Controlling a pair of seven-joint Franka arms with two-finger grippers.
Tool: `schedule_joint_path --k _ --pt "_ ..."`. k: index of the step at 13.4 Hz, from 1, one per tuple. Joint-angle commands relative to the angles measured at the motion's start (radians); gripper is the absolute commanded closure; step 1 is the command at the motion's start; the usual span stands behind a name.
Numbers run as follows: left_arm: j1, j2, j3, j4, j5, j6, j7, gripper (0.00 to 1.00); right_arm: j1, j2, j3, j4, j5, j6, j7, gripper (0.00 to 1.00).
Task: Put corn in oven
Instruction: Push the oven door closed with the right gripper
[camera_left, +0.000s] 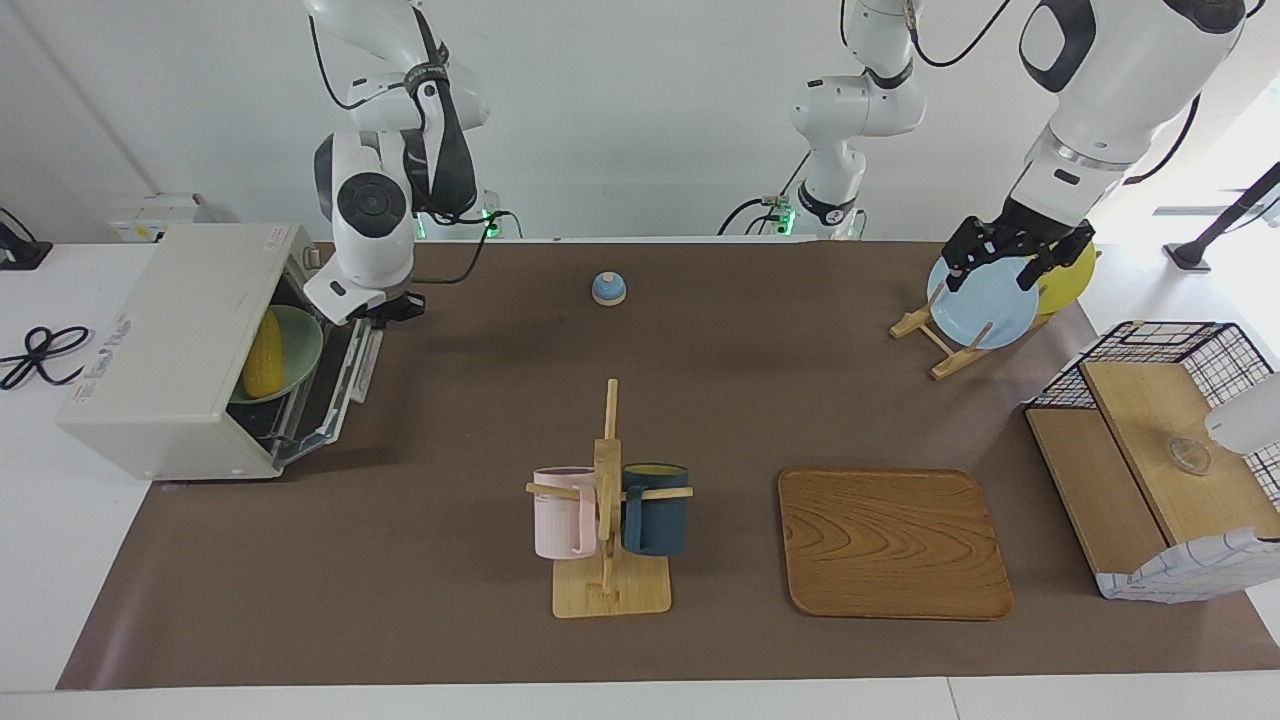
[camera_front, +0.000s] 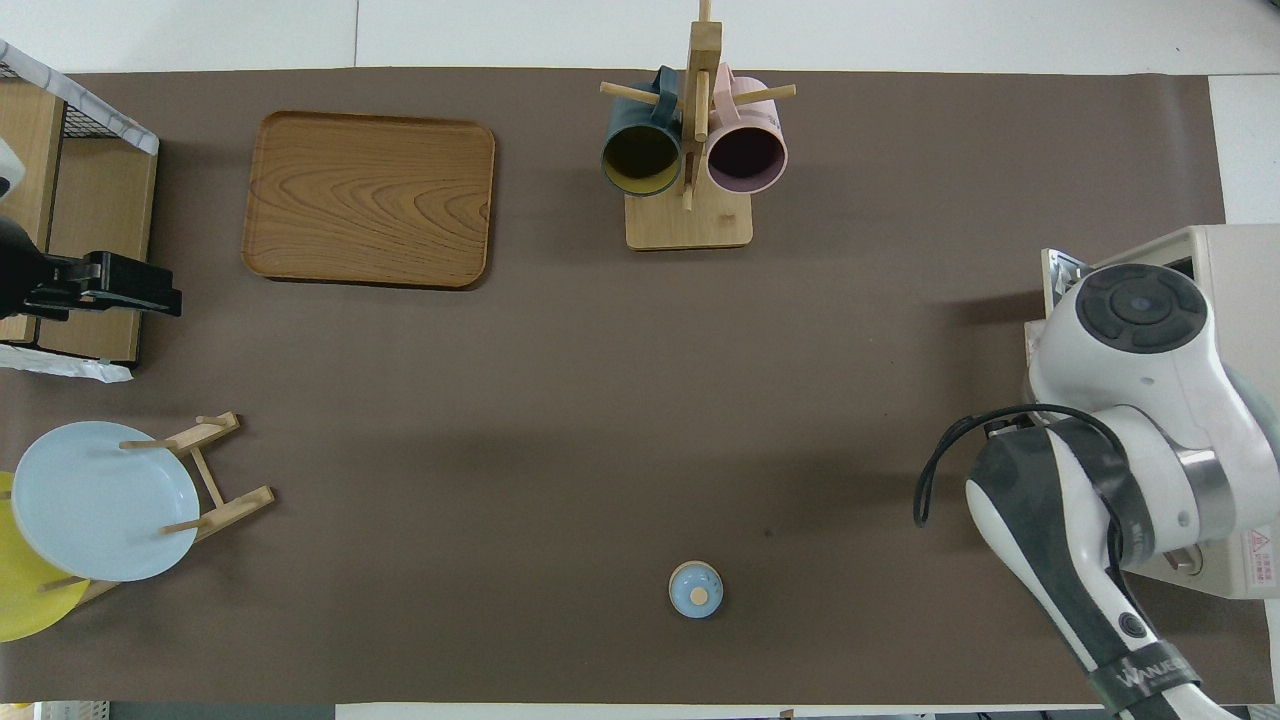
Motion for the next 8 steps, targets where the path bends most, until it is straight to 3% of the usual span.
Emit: schedule_joint_path --k 1,8 --pt "0.005 -0.012 -0.004 -0.008 0.006 -0.014 -0.001 0.0 -0.063 -0.024 -0.013 0.035 -0.044 -0.008 -0.114 1.0" --pt "0.005 -0.012 -0.004 -0.008 0.006 -0.014 -0.001 0.0 -0.166 -0.077 -0.014 0.035 -0.035 -0.042 -0.282 0.98"
